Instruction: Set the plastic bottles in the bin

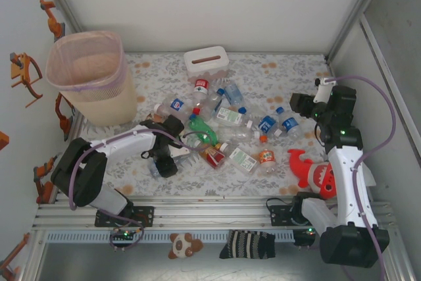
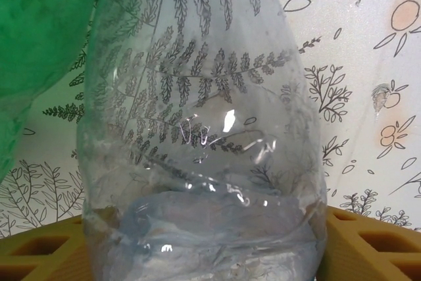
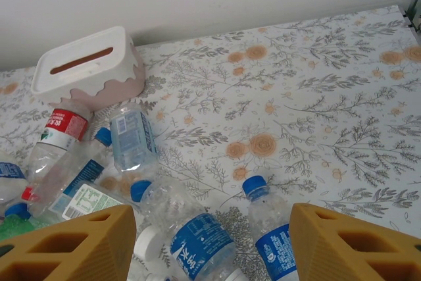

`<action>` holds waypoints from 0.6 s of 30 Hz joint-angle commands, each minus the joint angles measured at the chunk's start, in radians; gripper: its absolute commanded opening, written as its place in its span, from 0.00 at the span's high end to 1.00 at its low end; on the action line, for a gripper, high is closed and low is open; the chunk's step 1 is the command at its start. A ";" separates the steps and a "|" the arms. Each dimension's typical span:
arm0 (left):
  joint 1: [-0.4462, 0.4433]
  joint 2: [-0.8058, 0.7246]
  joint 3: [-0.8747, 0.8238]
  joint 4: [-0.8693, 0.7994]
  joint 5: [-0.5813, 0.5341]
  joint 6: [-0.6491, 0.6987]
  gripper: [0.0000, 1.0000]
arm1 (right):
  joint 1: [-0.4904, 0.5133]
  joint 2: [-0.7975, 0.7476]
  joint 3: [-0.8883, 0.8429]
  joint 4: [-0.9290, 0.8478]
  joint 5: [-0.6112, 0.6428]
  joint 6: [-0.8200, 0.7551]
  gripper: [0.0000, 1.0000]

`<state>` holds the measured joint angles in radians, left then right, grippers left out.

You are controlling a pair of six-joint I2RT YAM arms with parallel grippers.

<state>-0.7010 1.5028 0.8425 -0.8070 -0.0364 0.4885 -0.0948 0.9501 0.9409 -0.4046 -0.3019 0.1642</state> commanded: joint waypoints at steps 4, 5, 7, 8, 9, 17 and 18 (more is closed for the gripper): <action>-0.006 -0.003 0.002 -0.017 0.021 0.010 0.37 | 0.007 -0.011 0.010 0.001 0.007 -0.012 0.38; -0.007 -0.003 0.003 -0.018 0.023 0.012 0.39 | 0.006 -0.011 0.009 0.001 0.008 -0.011 0.38; -0.009 -0.006 0.004 -0.021 0.027 0.011 0.43 | 0.007 -0.011 0.008 0.000 0.009 -0.011 0.38; -0.009 -0.007 0.004 -0.023 0.030 0.010 0.44 | 0.006 -0.013 0.008 0.000 0.009 -0.011 0.38; -0.008 -0.008 0.004 -0.024 0.031 0.011 0.44 | 0.007 -0.013 0.009 0.000 0.009 -0.012 0.38; -0.008 -0.008 0.003 -0.018 0.052 0.007 0.24 | 0.007 -0.014 0.009 -0.003 0.010 -0.013 0.38; -0.008 -0.002 0.003 -0.018 0.057 0.006 0.21 | 0.007 -0.015 0.010 -0.004 0.012 -0.013 0.38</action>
<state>-0.7063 1.5021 0.8429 -0.8070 -0.0143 0.4885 -0.0948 0.9501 0.9409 -0.4076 -0.2981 0.1638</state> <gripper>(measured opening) 0.775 0.622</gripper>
